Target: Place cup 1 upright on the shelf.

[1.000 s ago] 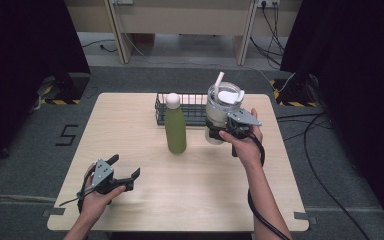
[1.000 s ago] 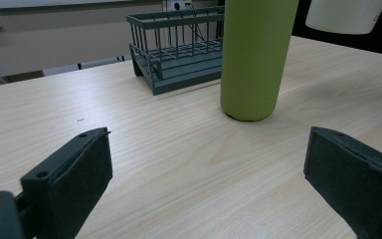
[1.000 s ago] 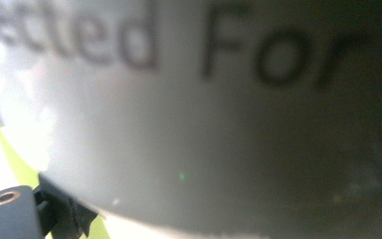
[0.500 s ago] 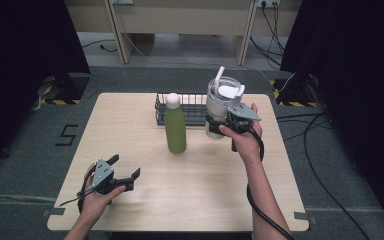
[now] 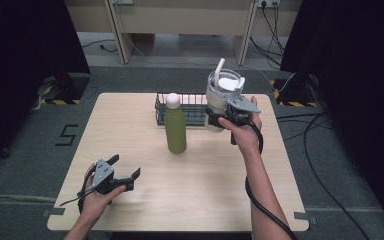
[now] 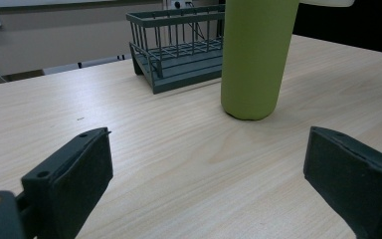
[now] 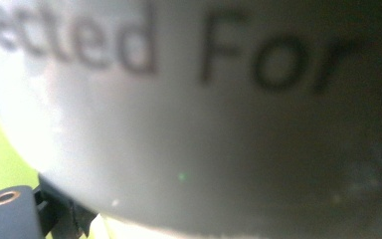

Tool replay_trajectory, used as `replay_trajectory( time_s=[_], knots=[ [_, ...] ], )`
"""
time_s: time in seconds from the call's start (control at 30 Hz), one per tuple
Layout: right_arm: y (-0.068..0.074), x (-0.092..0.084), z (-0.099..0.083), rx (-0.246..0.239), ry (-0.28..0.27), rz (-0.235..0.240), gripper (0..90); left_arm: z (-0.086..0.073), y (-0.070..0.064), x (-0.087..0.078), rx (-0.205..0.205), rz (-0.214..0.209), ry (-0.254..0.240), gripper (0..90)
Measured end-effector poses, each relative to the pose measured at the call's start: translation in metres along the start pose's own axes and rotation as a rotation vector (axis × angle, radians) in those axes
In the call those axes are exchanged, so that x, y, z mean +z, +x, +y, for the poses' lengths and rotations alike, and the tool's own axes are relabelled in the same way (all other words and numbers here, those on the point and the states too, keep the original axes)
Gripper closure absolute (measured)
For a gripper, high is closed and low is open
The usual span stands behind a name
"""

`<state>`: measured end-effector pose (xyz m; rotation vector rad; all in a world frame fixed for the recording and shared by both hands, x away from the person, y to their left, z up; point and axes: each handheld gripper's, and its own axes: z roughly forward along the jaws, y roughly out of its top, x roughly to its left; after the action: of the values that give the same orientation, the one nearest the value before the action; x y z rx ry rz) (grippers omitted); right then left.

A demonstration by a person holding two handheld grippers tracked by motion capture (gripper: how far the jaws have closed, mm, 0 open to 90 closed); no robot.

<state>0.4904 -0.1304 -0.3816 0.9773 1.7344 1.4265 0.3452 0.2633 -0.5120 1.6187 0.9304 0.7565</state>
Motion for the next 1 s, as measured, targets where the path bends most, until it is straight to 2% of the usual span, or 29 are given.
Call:
replay_trajectory(
  time_s=[1.0],
  knots=[
    [-0.006, 0.024, 0.014, 0.014, -0.006, -0.011, 9.8, -0.001, 0.000, 0.001, -0.007, 0.001, 0.003, 4.7]
  ],
)
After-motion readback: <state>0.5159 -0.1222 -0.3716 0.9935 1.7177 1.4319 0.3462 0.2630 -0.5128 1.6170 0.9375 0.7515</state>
